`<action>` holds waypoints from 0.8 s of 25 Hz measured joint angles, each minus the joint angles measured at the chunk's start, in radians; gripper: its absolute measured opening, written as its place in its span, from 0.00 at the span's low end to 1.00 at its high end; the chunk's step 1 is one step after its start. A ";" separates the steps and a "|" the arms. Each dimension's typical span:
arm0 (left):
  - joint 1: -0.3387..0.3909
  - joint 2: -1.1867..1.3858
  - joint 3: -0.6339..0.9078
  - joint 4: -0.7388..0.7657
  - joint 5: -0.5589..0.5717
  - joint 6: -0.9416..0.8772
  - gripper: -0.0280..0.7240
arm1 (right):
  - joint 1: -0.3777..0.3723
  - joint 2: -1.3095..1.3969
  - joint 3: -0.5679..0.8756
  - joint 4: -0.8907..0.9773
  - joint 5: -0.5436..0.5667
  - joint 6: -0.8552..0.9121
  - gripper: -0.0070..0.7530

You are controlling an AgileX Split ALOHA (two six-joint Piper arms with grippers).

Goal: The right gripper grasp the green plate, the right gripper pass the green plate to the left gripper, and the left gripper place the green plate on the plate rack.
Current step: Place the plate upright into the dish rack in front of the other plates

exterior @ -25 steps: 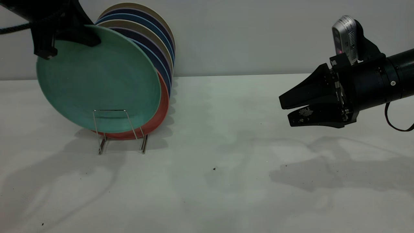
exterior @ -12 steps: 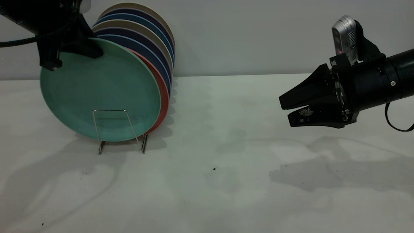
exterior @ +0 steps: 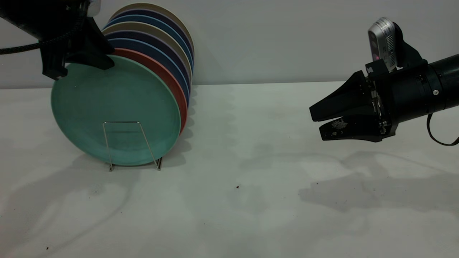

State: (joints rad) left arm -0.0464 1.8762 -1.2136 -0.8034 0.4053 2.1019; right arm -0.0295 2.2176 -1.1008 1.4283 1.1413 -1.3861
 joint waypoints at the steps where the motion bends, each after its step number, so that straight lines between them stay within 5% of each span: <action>1: 0.000 0.000 0.000 0.000 0.003 0.000 0.39 | 0.000 0.000 0.000 0.000 0.000 0.000 0.74; 20: 0.000 -0.031 0.000 0.135 0.108 -0.095 0.45 | 0.000 0.000 0.000 0.000 -0.001 0.012 0.74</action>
State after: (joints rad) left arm -0.0464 1.8452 -1.2136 -0.6684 0.5134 2.0068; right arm -0.0295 2.2176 -1.1008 1.4283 1.1404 -1.3746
